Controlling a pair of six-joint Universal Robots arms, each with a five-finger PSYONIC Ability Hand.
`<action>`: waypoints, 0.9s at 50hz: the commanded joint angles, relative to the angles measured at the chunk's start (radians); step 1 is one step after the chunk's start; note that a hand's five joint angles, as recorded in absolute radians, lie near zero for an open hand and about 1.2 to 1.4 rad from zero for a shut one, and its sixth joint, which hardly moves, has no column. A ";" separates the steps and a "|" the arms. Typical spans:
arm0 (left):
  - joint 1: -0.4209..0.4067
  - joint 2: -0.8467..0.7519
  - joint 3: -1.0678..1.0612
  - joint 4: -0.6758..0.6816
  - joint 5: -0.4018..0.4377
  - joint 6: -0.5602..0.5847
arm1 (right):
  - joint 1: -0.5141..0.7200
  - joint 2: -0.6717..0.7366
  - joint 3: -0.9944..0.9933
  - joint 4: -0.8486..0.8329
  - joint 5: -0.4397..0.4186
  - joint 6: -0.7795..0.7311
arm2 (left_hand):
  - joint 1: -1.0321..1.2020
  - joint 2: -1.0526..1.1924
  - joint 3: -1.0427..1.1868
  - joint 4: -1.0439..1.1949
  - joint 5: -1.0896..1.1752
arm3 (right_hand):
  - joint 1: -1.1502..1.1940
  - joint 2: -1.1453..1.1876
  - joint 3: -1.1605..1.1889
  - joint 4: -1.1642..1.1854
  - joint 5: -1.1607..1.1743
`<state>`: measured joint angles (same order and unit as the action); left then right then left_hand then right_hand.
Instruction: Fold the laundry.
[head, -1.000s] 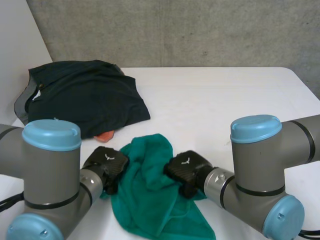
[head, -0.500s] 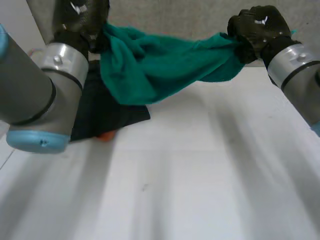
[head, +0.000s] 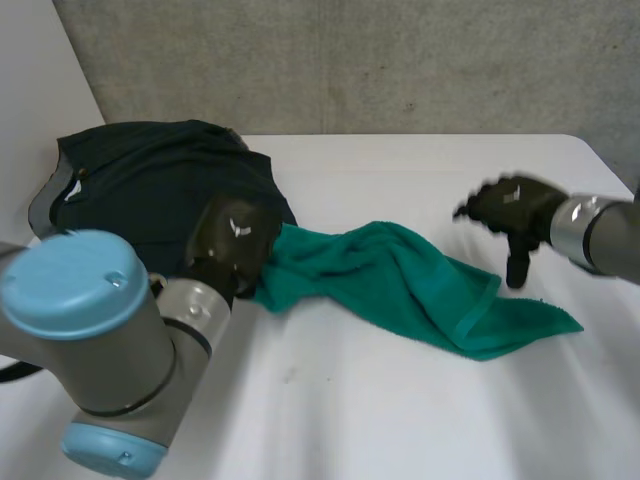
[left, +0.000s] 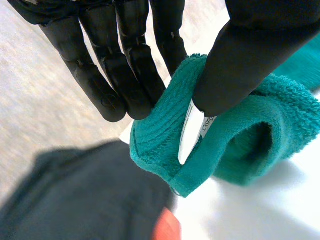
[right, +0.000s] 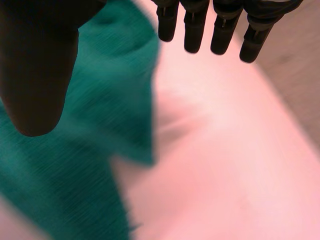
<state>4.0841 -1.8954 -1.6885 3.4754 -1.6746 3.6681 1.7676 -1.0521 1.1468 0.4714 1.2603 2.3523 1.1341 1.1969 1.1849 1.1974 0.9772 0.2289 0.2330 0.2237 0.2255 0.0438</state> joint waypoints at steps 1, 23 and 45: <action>0.001 0.120 0.067 0.010 0.047 0.046 | 0.096 -0.039 -0.073 -0.209 0.004 0.171 | 0.262 0.199 0.211 0.199 0.245 | -0.054 -0.058 -0.049 -0.051 -0.044; -0.024 0.275 0.095 0.047 0.228 0.089 | 0.268 0.513 -0.459 -0.228 -0.102 0.219 | 0.262 0.199 0.211 0.199 0.245 | 0.775 0.771 0.780 0.779 0.786; 0.110 0.090 0.306 0.128 0.098 0.078 | 0.128 -0.025 -0.244 -0.671 0.131 0.303 | 0.262 0.199 0.211 0.199 0.245 | 1.167 1.163 1.173 1.171 1.178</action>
<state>4.1923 -1.7446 -1.4330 3.6006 -1.5227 3.7560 1.9215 -0.9111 0.6829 -0.1688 1.4594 2.6543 1.1341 1.1969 1.1852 1.1977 0.9772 1.0873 1.1666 1.1818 1.1902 0.9568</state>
